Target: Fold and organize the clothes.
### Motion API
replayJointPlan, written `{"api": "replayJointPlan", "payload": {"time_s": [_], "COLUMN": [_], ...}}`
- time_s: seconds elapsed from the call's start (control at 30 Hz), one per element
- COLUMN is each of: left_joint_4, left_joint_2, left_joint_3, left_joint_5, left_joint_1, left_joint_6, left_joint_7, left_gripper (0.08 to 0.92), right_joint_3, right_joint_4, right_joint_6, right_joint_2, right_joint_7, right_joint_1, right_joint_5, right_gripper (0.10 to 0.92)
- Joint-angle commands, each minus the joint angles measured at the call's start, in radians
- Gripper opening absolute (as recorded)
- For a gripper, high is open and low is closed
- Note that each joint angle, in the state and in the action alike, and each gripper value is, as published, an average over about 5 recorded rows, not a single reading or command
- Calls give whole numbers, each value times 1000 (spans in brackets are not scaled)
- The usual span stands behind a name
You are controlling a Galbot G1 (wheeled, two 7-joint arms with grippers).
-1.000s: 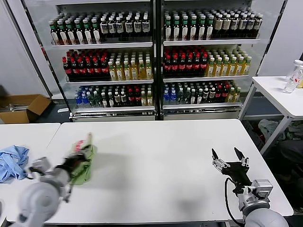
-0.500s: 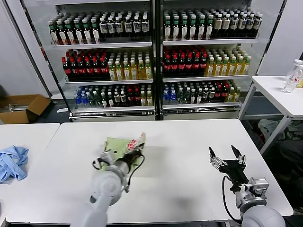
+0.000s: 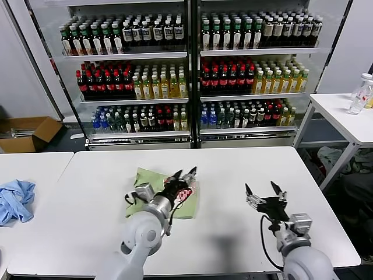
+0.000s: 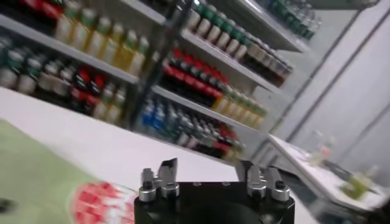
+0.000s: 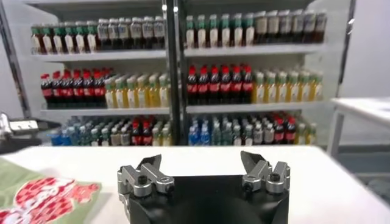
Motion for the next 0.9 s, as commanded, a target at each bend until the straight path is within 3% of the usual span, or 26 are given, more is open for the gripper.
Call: {"api": "replayJointPlan", "payload": {"time_s": [0.03,0.23,0.67,0.9], "left_joint_4": [-40,-70,-130,-137], "left_joint_2": [160,183,176,165], "left_joint_3": [-306,-396,-422,-410], "left_joint_5": [172,146,135,129], "left_joint_1": [195,301,376,385], "left_joint_6": [-87,-99,-100,-98], "left_joint_7": [-6,-2,-3,-5], "left_gripper": [682,812,823,823], "right_joint_3": [-414,-545,-615,-606], "right_joint_4": [-349,-500,-576,-564], "right_joint_6": [-96,-152,-205,-205], "right_joint_2": [118,222,261,232], "right_joint_7": [43,62,91,78], "right_joint_1": [423,543,572,563], "right_joint_5": [107,125,126,133], "right_gripper": [823,823,811,637]}}
